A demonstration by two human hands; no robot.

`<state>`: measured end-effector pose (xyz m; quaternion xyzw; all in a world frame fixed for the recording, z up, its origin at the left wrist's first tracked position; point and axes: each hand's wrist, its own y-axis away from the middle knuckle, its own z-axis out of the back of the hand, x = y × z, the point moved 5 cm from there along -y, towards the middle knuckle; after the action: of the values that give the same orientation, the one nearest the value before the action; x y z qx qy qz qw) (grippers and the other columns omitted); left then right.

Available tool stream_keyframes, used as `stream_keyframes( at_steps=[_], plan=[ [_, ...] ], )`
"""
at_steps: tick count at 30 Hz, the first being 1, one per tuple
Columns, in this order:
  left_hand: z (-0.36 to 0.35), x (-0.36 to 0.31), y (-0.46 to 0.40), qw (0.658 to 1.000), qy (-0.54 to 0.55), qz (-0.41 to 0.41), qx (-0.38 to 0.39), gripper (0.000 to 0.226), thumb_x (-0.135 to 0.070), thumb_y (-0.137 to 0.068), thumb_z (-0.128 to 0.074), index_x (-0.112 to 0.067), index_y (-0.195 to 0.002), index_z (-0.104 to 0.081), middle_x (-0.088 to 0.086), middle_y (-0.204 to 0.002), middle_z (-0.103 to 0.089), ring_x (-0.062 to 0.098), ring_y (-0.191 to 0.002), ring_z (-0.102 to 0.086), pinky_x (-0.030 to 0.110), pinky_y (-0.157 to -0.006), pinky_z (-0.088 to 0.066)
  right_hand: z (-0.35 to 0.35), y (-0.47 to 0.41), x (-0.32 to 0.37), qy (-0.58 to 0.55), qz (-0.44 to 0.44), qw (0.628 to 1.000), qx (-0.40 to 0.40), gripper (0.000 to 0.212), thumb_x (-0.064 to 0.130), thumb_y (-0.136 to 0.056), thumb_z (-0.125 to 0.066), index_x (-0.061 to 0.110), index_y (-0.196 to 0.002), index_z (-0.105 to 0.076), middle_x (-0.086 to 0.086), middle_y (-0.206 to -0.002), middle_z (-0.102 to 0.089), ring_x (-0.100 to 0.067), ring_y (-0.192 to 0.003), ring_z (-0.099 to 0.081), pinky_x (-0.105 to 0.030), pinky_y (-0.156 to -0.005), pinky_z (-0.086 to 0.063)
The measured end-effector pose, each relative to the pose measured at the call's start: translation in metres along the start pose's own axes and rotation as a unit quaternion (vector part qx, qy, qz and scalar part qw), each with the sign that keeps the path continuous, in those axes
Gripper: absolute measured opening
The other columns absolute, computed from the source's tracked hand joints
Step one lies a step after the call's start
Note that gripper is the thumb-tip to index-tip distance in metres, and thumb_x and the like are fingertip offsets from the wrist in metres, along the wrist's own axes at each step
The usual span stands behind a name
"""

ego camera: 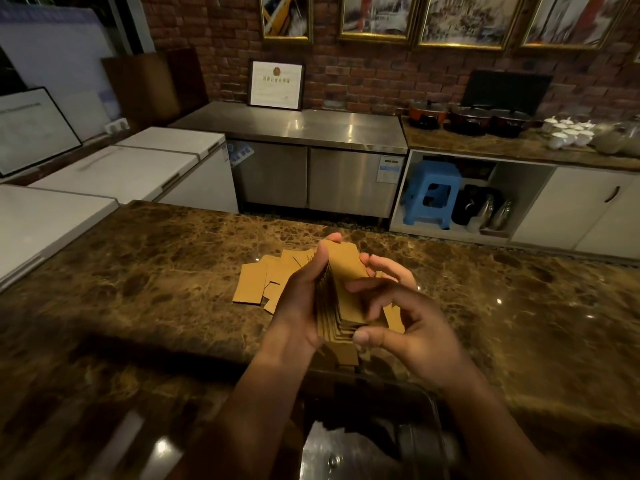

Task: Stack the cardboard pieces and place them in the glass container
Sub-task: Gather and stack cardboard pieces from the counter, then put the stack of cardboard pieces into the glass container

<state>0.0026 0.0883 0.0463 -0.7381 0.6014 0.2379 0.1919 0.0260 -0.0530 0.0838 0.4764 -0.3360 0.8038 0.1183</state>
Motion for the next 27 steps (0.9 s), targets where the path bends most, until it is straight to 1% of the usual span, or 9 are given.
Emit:
stream_keyframes(
  at_steps=[5, 9, 11, 13, 16, 19, 21, 23, 27],
  plan=[
    [-0.002, 0.004, 0.009, 0.999, 0.015, 0.021, -0.023, 0.037, -0.041, -0.091, -0.059, -0.019, -0.12, -0.063, 0.018, -0.099, -0.074, 0.034, -0.09, -0.072, 0.049, -0.08, -0.059, -0.008, 0.007, 0.008, 0.102, 0.019, 0.995, 0.008, 0.028, 0.039, -0.07, -0.083, 0.027, -0.079, -0.059, 0.023, -0.135, -0.057, -0.01, -0.148, -0.027, -0.026, -0.117, -0.024],
    [-0.003, 0.012, 0.024, 0.998, 0.029, 0.044, -0.019, 0.025, -0.035, -0.091, -0.062, -0.017, -0.099, -0.077, 0.018, -0.105, -0.07, 0.032, -0.099, -0.069, 0.047, -0.089, -0.055, -0.019, 0.009, 0.013, 0.117, -0.01, 0.993, -0.006, 0.032, 0.038, -0.07, -0.085, 0.029, -0.073, -0.055, 0.012, -0.132, -0.056, -0.013, -0.145, -0.028, -0.031, -0.113, -0.029],
    [0.001, 0.011, 0.029, 0.999, 0.03, 0.032, -0.031, 0.025, -0.033, -0.091, -0.061, -0.018, -0.105, -0.074, 0.018, -0.104, -0.072, 0.032, -0.095, -0.072, 0.047, -0.085, -0.058, -0.025, 0.013, 0.012, 0.109, -0.04, 0.993, -0.013, 0.029, 0.042, -0.07, -0.086, 0.031, -0.075, -0.059, 0.015, -0.136, -0.054, -0.005, -0.144, -0.027, -0.024, -0.113, -0.028],
    [0.008, 0.008, 0.035, 0.997, -0.003, 0.027, -0.076, 0.04, -0.036, -0.087, -0.062, -0.017, -0.122, -0.064, 0.019, -0.104, -0.074, 0.034, -0.089, -0.074, 0.047, -0.076, -0.062, -0.027, 0.018, 0.01, 0.024, -0.114, 0.991, -0.059, 0.025, 0.049, -0.073, -0.08, 0.035, -0.088, -0.066, 0.019, -0.138, -0.052, 0.001, -0.134, -0.042, -0.022, -0.104, -0.042],
    [0.012, 0.003, 0.047, 0.99, -0.07, 0.023, -0.117, 0.058, -0.039, -0.082, -0.065, -0.019, -0.136, -0.059, 0.022, -0.122, -0.069, 0.036, -0.098, -0.073, 0.046, -0.072, -0.062, -0.035, 0.023, 0.0, -0.122, -0.275, 0.944, -0.134, 0.018, 0.051, -0.088, -0.068, 0.047, -0.104, -0.062, 0.006, -0.124, -0.062, -0.007, -0.101, -0.066, -0.028, -0.076, -0.059],
    [0.012, -0.001, 0.061, 0.966, -0.236, -0.035, -0.104, 0.037, -0.046, -0.082, -0.067, -0.033, -0.117, -0.071, 0.011, -0.129, -0.065, 0.024, -0.11, -0.069, 0.036, -0.083, -0.058, -0.053, 0.028, -0.005, -0.271, -0.382, 0.881, -0.068, 0.034, 0.038, -0.086, -0.073, 0.045, -0.117, -0.06, -0.011, -0.119, -0.069, -0.029, -0.101, -0.072, -0.045, -0.081, -0.062],
    [0.015, -0.001, 0.072, 0.958, -0.269, -0.034, -0.096, 0.034, -0.047, -0.076, -0.068, -0.035, -0.108, -0.076, 0.007, -0.119, -0.07, 0.016, -0.096, -0.073, 0.029, -0.073, -0.058, -0.061, 0.032, -0.002, -0.346, -0.381, 0.857, -0.037, 0.047, 0.029, -0.083, -0.079, 0.04, -0.124, -0.059, -0.016, -0.12, -0.072, -0.035, -0.105, -0.072, -0.05, -0.083, -0.061],
    [0.016, -0.003, 0.079, 0.957, -0.281, -0.045, -0.058, 0.041, -0.039, -0.077, -0.069, -0.035, -0.118, -0.071, 0.008, -0.114, -0.072, 0.022, -0.094, -0.072, 0.034, -0.072, -0.058, -0.066, 0.038, -0.001, -0.343, -0.368, 0.864, -0.018, 0.053, 0.026, -0.083, -0.077, 0.03, -0.132, -0.058, -0.016, -0.122, -0.072, -0.036, -0.107, -0.071, -0.048, -0.084, -0.061],
    [0.023, -0.012, 0.089, 0.927, -0.368, -0.062, -0.039, 0.077, -0.045, -0.074, -0.072, -0.061, -0.142, -0.039, 0.006, -0.134, -0.06, 0.024, -0.117, -0.062, 0.047, -0.102, -0.05, -0.074, 0.05, -0.009, -0.311, -0.384, 0.869, -0.02, 0.048, 0.024, -0.086, -0.07, 0.012, -0.132, -0.061, -0.02, -0.125, -0.07, -0.039, -0.113, -0.068, -0.053, -0.092, -0.057]
  ],
)
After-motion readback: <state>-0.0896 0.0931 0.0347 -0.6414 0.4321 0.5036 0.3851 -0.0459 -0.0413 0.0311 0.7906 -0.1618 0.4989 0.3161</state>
